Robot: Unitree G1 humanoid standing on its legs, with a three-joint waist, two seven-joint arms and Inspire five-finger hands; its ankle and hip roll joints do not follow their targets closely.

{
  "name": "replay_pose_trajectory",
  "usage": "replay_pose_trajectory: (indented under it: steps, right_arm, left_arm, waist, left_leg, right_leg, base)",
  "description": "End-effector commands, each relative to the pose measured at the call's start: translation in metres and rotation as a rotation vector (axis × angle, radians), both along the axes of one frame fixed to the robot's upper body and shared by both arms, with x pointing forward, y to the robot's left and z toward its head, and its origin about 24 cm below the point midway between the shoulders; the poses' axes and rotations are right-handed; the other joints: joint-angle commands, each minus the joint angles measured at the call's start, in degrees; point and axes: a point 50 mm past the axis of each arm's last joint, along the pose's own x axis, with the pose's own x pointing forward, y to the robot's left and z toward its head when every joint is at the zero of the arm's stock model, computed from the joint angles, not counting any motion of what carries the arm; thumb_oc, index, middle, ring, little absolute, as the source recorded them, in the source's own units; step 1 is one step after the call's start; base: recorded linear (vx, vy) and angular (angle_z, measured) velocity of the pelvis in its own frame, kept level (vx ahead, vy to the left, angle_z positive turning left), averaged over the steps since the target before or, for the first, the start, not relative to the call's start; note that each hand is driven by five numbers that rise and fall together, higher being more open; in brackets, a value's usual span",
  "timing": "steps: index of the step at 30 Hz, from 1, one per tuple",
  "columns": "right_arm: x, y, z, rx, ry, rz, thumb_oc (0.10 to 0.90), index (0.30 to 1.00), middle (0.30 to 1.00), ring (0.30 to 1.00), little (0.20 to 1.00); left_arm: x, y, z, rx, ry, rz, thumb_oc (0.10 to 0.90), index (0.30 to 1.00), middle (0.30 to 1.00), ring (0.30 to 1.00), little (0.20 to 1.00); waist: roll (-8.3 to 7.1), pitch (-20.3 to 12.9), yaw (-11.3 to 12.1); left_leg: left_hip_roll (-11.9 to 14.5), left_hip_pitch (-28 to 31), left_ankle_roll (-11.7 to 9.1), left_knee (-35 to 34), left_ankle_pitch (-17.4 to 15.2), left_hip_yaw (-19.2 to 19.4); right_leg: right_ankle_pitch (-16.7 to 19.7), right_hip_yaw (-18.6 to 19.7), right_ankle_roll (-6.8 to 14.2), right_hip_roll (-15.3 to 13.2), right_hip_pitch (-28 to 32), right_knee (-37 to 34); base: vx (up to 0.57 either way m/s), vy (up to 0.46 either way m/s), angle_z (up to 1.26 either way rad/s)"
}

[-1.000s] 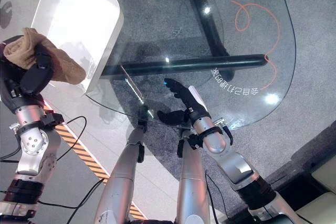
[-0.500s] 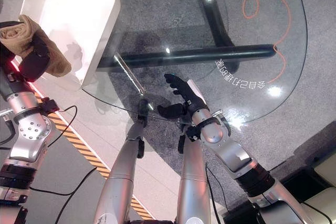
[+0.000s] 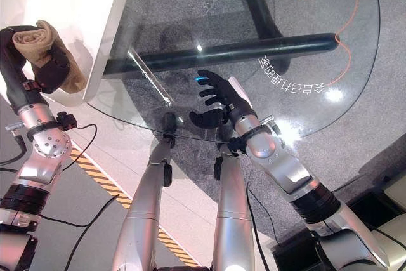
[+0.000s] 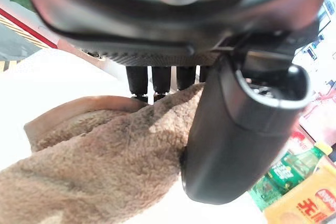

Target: Wipe the table with a cloth and put it in the basket.

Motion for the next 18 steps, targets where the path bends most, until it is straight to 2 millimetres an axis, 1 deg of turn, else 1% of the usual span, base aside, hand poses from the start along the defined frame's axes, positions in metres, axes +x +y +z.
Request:
replay_pose_trajectory:
  steps: [1, 6, 7, 8, 9, 10, 11, 12, 13, 14, 15, 17, 18]
  right_arm:
    - [-0.009, 0.007, -0.024, -0.013, 0.117, 0.051, 0.800, 0.900, 0.900, 0.900, 0.900]
    - [-0.006, 0.002, -0.022, -0.014, 0.115, 0.031, 0.800, 0.900, 0.900, 0.900, 0.900]
    - [-0.005, 0.001, -0.026, -0.017, 0.130, 0.031, 0.800, 0.900, 0.900, 0.900, 0.900]
    - [-0.004, 0.001, -0.021, -0.019, 0.116, 0.031, 0.800, 0.900, 0.900, 0.900, 0.900]
    - [-0.004, 0.000, -0.025, -0.021, 0.130, 0.032, 0.800, 0.900, 0.900, 0.900, 0.900]
    - [-0.003, 0.000, -0.021, -0.022, 0.118, 0.033, 0.800, 0.900, 0.900, 0.900, 0.900]
    - [-0.004, 0.000, -0.025, -0.022, 0.136, 0.034, 0.800, 0.900, 0.900, 0.900, 0.900]
    - [-0.003, -0.001, -0.023, -0.023, 0.135, 0.035, 0.800, 0.900, 0.900, 0.900, 0.900]
    - [-0.002, -0.002, -0.019, -0.024, 0.122, 0.035, 0.800, 0.900, 0.900, 0.900, 0.900]
    - [-0.002, -0.002, -0.023, -0.025, 0.137, 0.034, 0.800, 0.900, 0.900, 0.900, 0.900]
    - [-0.002, -0.003, -0.024, -0.027, 0.143, 0.033, 0.800, 0.900, 0.900, 0.900, 0.900]
    - [-0.002, -0.004, -0.023, -0.028, 0.144, 0.036, 0.800, 0.900, 0.900, 0.900, 0.900]
    - [-0.002, -0.005, -0.025, -0.027, 0.148, 0.037, 0.800, 0.900, 0.900, 0.900, 0.900]
  left_arm:
    - [-0.013, 0.019, 0.046, 0.043, -0.225, 0.120, 0.100, 0.300, 0.300, 0.300, 0.200]
    - [-0.007, 0.024, 0.046, 0.042, -0.191, 0.156, 0.100, 0.300, 0.300, 0.300, 0.200]
    - [-0.004, 0.028, 0.040, 0.038, -0.164, 0.177, 0.100, 0.300, 0.300, 0.300, 0.200]
    - [-0.003, 0.029, 0.044, 0.035, -0.172, 0.186, 0.100, 0.300, 0.300, 0.300, 0.200]
    - [-0.001, 0.031, 0.040, 0.038, -0.147, 0.197, 0.100, 0.300, 0.300, 0.300, 0.200]
    - [0.000, 0.032, 0.045, 0.038, -0.153, 0.204, 0.100, 0.300, 0.300, 0.300, 0.200]
    - [0.001, 0.033, 0.040, 0.042, -0.131, 0.213, 0.100, 0.300, 0.300, 0.300, 0.200]
    - [0.003, 0.036, 0.042, 0.055, -0.122, 0.238, 0.100, 0.300, 0.300, 0.300, 0.200]
    - [0.003, 0.036, 0.047, 0.057, -0.133, 0.245, 0.100, 0.300, 0.300, 0.300, 0.200]
    - [0.004, 0.037, 0.044, 0.069, -0.115, 0.262, 0.100, 0.300, 0.300, 0.300, 0.200]
    - [0.004, 0.038, 0.043, 0.076, -0.110, 0.277, 0.100, 0.300, 0.300, 0.300, 0.200]
    - [0.004, 0.042, 0.045, 0.081, -0.108, 0.304, 0.100, 0.300, 0.300, 0.300, 0.200]
    - [0.005, 0.043, 0.045, 0.084, -0.098, 0.308, 0.100, 0.300, 0.300, 0.300, 0.200]
  waist:
    - [2.23, -1.58, -0.60]
    - [2.13, -1.58, -0.97]
    - [2.17, -1.58, -1.01]
    - [2.09, -1.58, -1.26]
    - [2.08, -1.58, -1.26]
    - [1.99, -1.58, -1.45]
    - [1.98, -1.58, -1.33]
    - [1.92, -1.58, -1.52]
    - [1.84, -1.58, -1.66]
    - [1.84, -1.58, -1.56]
    - [1.81, -1.58, -1.56]
    - [1.79, -1.58, -1.75]
    - [1.79, -1.58, -1.72]
  left_leg:
    - [-1.74, -2.89, 3.76, 8.14, -7.71, 8.67]
    - [-1.77, -4.35, 3.54, 8.48, -7.51, 8.52]
    - [-1.64, -3.35, 3.23, 8.84, -8.76, 8.16]
    - [-1.72, -4.99, 3.48, 8.52, -7.35, 8.62]
    - [-1.62, -3.88, 3.15, 8.93, -8.62, 8.18]
    - [-1.67, -5.37, 3.38, 8.59, -7.29, 8.59]
    - [-1.56, -3.98, 3.00, 8.97, -8.79, 8.06]
    - [-1.54, -5.00, 2.94, 9.05, -8.35, 8.05]
    - [-1.58, -6.51, 3.19, 8.82, -7.12, 8.48]
    - [-1.51, -5.49, 2.88, 9.24, -8.33, 8.04]
    - [-1.47, -5.21, 2.77, 9.31, -8.68, 7.97]
    - [-1.46, -5.75, 2.73, 9.15, -8.25, 8.13]
    - [-1.41, -5.47, 2.60, 9.31, -8.66, 8.09]
  right_leg:
    - [8.63, -3.58, 0.73, 1.53, -0.77, -11.39]
    - [8.68, -3.39, 0.73, 1.95, -2.31, -10.70]
    - [7.32, -3.29, 0.94, 2.25, -1.44, -9.98]
    - [8.71, -3.46, 0.70, 2.06, -2.94, -10.51]
    - [7.41, -3.26, 0.91, 2.37, -1.92, -9.89]
    - [8.72, -3.41, 0.66, 2.21, -3.27, -10.43]
    - [7.05, -3.20, 0.91, 2.58, -2.05, -9.56]
    - [7.42, -3.08, 0.85, 2.75, -3.04, -9.37]
    - [8.65, -3.25, 0.63, 2.57, -4.43, -9.76]
    - [7.36, -3.11, 0.87, 2.82, -3.47, -9.06]
    - [6.97, -3.13, 0.94, 2.86, -3.21, -8.85]
    - [7.37, -3.17, 0.97, 2.72, -3.67, -9.04]
    - [6.90, -3.20, 1.06, 2.75, -3.38, -8.74]
  base:
    - [0.00, 0.000, 0.00]
    - [0.02, 0.041, -0.03]
    - [0.00, 0.056, -0.04]
    - [0.03, 0.060, -0.04]
    - [-0.04, 0.030, -0.04]
    - [0.04, 0.037, -0.06]
    - [0.00, 0.045, -0.05]
    - [0.00, 0.040, -0.04]
    - [-0.01, 0.039, -0.03]
    - [0.00, 0.000, 0.00]
    - [0.00, 0.000, 0.00]
    - [-0.01, 0.038, -0.02]
    - [0.00, 0.038, -0.03]
